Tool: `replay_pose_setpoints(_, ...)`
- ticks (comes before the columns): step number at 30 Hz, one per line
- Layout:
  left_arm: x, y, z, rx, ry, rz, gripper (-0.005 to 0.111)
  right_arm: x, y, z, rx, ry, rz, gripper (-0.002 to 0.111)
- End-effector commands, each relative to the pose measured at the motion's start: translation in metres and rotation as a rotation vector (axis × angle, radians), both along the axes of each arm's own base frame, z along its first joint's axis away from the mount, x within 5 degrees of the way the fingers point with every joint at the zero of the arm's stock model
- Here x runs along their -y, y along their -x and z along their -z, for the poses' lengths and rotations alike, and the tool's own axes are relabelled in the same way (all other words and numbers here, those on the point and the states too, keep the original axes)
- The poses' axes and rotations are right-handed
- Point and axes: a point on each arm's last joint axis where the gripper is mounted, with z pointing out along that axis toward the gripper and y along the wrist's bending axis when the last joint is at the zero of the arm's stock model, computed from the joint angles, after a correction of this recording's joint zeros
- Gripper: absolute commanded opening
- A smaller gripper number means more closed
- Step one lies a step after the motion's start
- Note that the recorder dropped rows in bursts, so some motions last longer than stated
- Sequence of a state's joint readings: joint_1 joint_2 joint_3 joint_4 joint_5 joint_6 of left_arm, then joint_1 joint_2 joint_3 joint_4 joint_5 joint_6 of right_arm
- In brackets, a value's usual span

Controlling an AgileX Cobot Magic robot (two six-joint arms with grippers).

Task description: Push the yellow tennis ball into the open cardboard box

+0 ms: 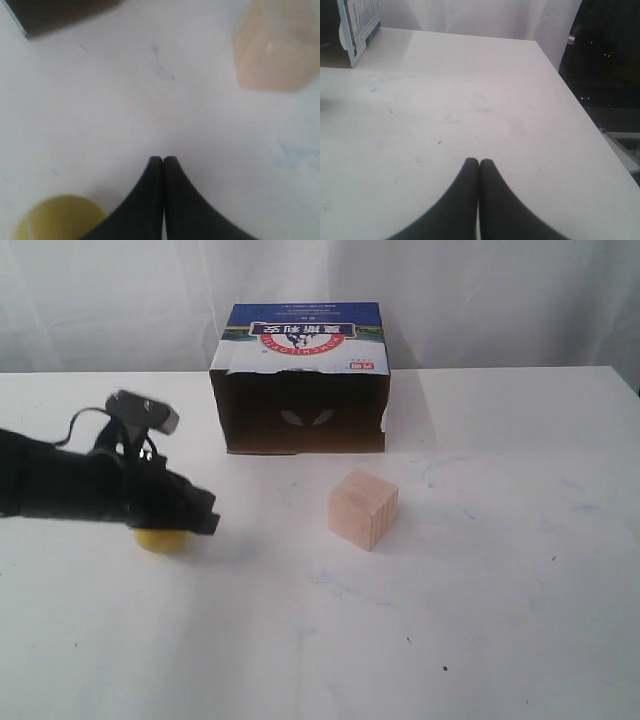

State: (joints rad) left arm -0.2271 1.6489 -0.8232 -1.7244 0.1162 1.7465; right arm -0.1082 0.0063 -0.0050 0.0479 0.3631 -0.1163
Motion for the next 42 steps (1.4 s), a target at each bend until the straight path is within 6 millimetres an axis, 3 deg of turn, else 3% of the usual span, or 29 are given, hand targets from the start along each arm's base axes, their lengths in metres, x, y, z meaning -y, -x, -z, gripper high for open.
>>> replay_pose_setpoints(1, -0.039, -0.038, -0.043, 0.179, -0.1, -0.15, 0.0, 0.0, 0.0, 0.0, 0.014, -0.003, 0.005, 0.0)
replay_pose_setpoints(4, -0.072, -0.06, -0.034, 0.152, 0.0, -0.218, 0.0, 0.0, 0.0, 0.0, 0.014, -0.003, 0.005, 0.0)
replay_pose_setpoints(9, -0.101, -0.076, 0.0, 0.07, 0.208, -0.194, 0.0, 0.0, 0.0, 0.0, 0.014, -0.003, 0.005, 0.0)
replay_pose_setpoints(29, -0.103, -0.08, 0.051, -0.047, 0.23, -0.149, 0.0, 0.0, 0.0, 0.0, 0.014, -0.003, 0.005, 0.0)
replay_pose_setpoints(37, -0.102, -0.08, 0.048, -0.052, 0.286, -0.16, 0.0, 0.0, 0.0, 0.0, 0.014, -0.003, 0.005, 0.0)
replay_pose_setpoints(39, -0.106, -0.083, 0.031, -0.007, 0.307, -0.175, 0.0, 0.0, 0.0, 0.0, 0.014, -0.003, 0.005, 0.0)
replay_pose_setpoints(42, -0.131, -0.119, 0.0, 0.115, 0.149, -0.32, 0.0, 0.0, 0.0, 0.0, 0.014, -0.003, 0.005, 0.0)
